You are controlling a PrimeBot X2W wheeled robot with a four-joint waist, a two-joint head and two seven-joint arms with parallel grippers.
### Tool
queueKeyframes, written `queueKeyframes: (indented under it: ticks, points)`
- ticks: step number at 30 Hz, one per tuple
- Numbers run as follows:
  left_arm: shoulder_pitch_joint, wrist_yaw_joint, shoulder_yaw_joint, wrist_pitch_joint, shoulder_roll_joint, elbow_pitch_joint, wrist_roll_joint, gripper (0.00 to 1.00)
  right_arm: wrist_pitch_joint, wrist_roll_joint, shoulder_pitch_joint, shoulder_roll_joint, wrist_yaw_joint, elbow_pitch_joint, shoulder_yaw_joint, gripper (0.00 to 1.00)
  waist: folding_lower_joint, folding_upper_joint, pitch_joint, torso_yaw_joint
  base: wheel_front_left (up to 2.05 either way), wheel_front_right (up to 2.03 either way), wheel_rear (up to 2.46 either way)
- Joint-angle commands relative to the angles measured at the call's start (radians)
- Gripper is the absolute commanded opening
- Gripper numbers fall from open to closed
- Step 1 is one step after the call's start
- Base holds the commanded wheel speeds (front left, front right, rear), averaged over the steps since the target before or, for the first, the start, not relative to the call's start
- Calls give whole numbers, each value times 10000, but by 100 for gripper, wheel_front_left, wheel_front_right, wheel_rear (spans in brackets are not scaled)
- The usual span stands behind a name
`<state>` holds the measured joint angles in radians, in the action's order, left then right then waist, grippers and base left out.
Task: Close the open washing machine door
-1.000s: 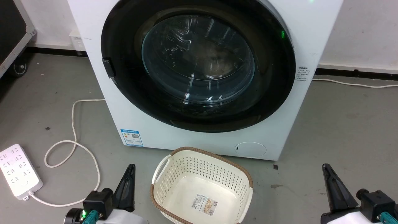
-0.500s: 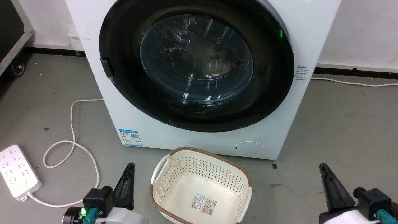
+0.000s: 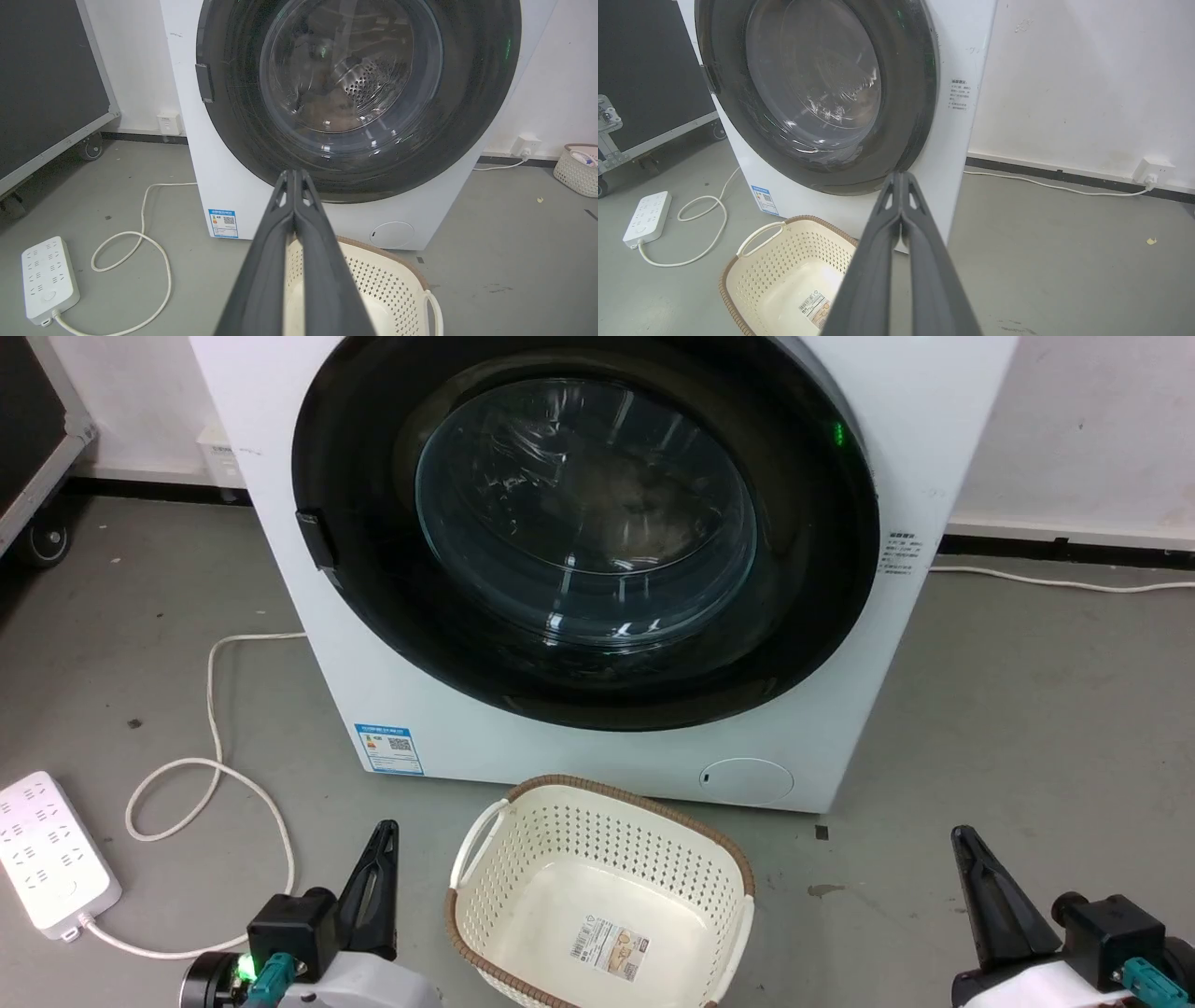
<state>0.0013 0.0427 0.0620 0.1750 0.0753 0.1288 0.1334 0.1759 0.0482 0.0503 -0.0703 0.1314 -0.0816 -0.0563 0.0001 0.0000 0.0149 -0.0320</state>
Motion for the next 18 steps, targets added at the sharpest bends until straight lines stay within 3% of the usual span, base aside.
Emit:
queueKeyframes:
  ticks: [1, 18]
  points:
    - [-3, -62, -31, -45, -28, -82, -83, 0, -46, -76, -148, 50, -2, 96, 30, 0, 0, 0, -2, 4, 0, 0, 0]
    - [-5, -136, -151, -394, -74, -328, -339, 0, -396, -159, -220, 81, -3, 243, 139, 0, -1, 0, -32, 69, 0, 0, 0]
